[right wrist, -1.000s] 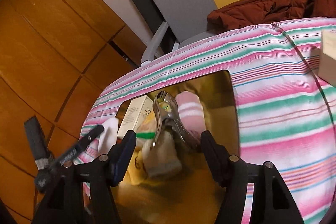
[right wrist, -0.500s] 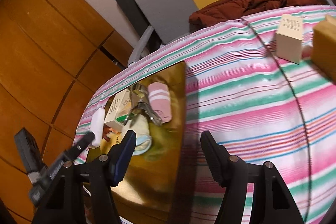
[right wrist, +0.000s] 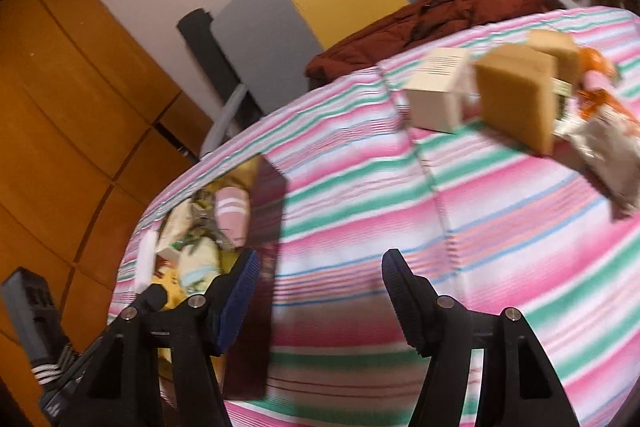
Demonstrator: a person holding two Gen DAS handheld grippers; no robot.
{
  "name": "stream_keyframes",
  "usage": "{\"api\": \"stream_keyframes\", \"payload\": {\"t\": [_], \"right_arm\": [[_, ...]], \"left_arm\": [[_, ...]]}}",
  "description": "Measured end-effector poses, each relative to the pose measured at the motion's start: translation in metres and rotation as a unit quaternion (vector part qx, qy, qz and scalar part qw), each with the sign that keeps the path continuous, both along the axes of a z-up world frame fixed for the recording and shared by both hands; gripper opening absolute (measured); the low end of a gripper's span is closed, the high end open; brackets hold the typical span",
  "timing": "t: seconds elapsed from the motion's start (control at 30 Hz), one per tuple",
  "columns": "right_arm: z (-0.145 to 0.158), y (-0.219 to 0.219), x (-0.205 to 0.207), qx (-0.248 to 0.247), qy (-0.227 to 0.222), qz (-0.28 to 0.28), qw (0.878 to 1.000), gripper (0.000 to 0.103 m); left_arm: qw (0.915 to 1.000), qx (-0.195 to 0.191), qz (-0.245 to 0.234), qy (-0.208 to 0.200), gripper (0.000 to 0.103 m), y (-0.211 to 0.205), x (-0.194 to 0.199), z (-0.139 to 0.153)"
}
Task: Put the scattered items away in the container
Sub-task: 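Move both tools back to the pile toward the orange snack bag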
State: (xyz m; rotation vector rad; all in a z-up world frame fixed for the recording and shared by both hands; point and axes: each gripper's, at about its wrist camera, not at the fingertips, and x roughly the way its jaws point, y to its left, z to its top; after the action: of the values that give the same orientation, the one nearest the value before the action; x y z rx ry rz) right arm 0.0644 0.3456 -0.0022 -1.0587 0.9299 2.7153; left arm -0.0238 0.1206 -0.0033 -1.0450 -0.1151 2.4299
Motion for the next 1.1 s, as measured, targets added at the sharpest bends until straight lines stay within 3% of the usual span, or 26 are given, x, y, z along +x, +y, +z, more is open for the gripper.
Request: {"api": "stream_keyframes", "payload": {"t": [0.37, 0.73, 0.83, 1.0, 1.1], "right_arm": [[-0.02, 0.068, 0.062, 0.03, -0.025, -0.081, 0.996, 0.066], [-0.011, 0.156, 0.09, 0.108, -0.029, -0.163, 0.98, 0.066], [-0.009, 0.178, 0.082, 0.12, -0.027, -0.153, 0.981, 0.071], [-0.017, 0.196, 0.059, 0.161, -0.053, -0.116, 0.979, 0.072], [-0.025, 0.203, 0.052, 0.162, -0.052, -0.096, 0.981, 0.072]], "left_arm": [[0.9925, -0.039, -0.116, -0.001, 0.08, 0.095, 0.04, -0.008], [0.9847, -0.068, -0.158, -0.027, 0.08, 0.147, 0.044, -0.029], [0.9832, -0.073, -0.164, -0.031, 0.08, 0.156, 0.043, -0.032], [0.9817, -0.077, -0.17, -0.038, 0.08, 0.165, 0.041, -0.036], [0.9814, -0.08, -0.17, -0.04, 0.08, 0.166, 0.041, -0.038]]}}
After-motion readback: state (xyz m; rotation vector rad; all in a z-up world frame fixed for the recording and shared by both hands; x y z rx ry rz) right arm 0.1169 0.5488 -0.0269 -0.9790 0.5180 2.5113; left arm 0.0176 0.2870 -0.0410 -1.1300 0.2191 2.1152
